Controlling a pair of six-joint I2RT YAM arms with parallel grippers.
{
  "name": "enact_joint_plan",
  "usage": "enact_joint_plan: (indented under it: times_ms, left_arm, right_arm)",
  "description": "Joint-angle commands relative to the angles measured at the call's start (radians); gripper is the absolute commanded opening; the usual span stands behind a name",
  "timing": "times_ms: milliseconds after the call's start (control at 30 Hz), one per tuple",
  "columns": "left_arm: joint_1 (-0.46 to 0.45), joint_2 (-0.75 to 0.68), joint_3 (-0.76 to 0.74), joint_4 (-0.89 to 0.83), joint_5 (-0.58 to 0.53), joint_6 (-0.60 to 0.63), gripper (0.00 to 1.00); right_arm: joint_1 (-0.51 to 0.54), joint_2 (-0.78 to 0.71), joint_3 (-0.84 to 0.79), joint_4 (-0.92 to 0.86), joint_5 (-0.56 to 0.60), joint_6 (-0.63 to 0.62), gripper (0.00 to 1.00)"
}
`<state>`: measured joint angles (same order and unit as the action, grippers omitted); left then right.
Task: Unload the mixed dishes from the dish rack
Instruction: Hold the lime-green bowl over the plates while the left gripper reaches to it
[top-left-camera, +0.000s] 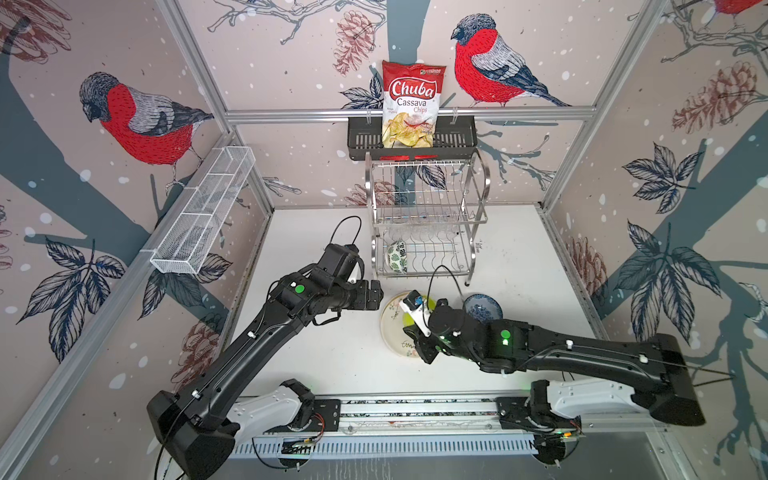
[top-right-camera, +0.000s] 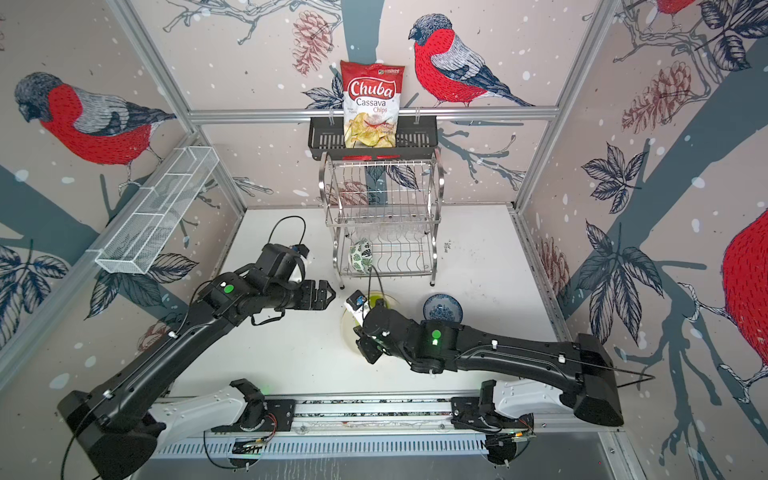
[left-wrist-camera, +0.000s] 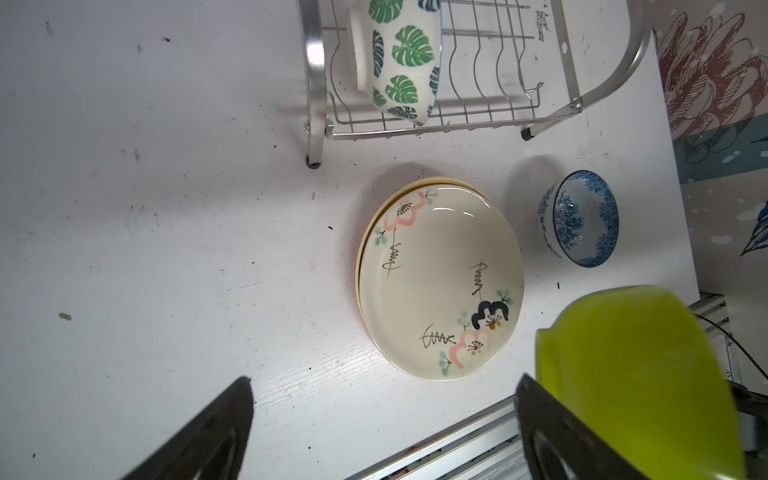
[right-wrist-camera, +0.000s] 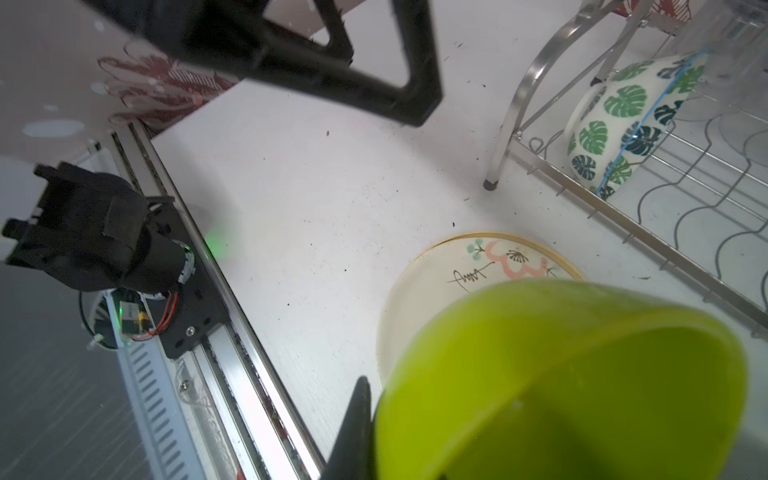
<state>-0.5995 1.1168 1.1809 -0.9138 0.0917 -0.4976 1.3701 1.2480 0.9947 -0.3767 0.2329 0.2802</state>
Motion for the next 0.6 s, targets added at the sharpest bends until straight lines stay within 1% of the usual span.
enact_joint_plan:
  times_ms: [0,100,200,267,333,467,567]
  left_arm:
    - [-0.002,0.016,0.032,-0.035,0.019,0.034,0.97]
    - [-0.002,0.052,0.066,-0.044,0.03,0.052,0.97]
    - [-0.005,0.082,0.095,-0.046,0.073,0.063,0.97]
    - [-0.017,0.095,0.109,-0.055,0.08,0.065,0.97]
    - [-0.051,0.109,0.114,-0.072,0.057,0.065,0.97]
    - [-0.159,0.143,0.104,-0.108,-0.002,0.054,0.96]
    - [-0.217,0.164,0.089,-0.132,-0.049,0.048,0.92]
  right_arm:
    - [0.047,0.066,0.067,-0.078,0.052,-0.094,0.0]
    - [0.087,0.139,0.129,-0.129,0.056,-0.144,0.0]
    - [0.102,0.194,0.181,-0.182,0.047,-0.184,0.0]
    - [0.103,0.223,0.208,-0.216,0.052,-0.205,0.0]
    - [0.103,0.245,0.231,-0.244,0.069,-0.228,0.0]
    - [0.096,0.296,0.287,-0.298,0.089,-0.274,0.0]
    - [0.089,0.319,0.321,-0.313,0.09,-0.299,0.0]
